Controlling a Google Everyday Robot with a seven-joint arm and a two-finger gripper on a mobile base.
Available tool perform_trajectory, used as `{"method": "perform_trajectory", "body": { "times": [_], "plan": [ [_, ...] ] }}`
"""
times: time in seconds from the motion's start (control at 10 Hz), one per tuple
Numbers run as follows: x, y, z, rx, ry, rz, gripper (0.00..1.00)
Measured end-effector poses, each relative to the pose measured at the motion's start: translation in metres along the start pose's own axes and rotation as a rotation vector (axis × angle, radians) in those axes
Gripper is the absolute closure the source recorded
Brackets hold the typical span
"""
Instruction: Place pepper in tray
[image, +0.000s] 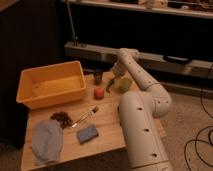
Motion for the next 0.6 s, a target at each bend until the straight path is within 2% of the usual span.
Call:
{"method": "perform_trajectory", "body": {
  "times": [0.4, 0.5, 0.6],
  "plan": [
    [-0.0013, 0.0042, 0.009, -0.01, -0.034, -0.009, 0.22],
    [-0.0036, 0.0041, 0.0102, -0.015, -0.037, -0.016, 0.29],
    [-0.0075, 0.0042, 0.0125, -0.025, -0.039, -0.028, 0.41]
  ]
}}
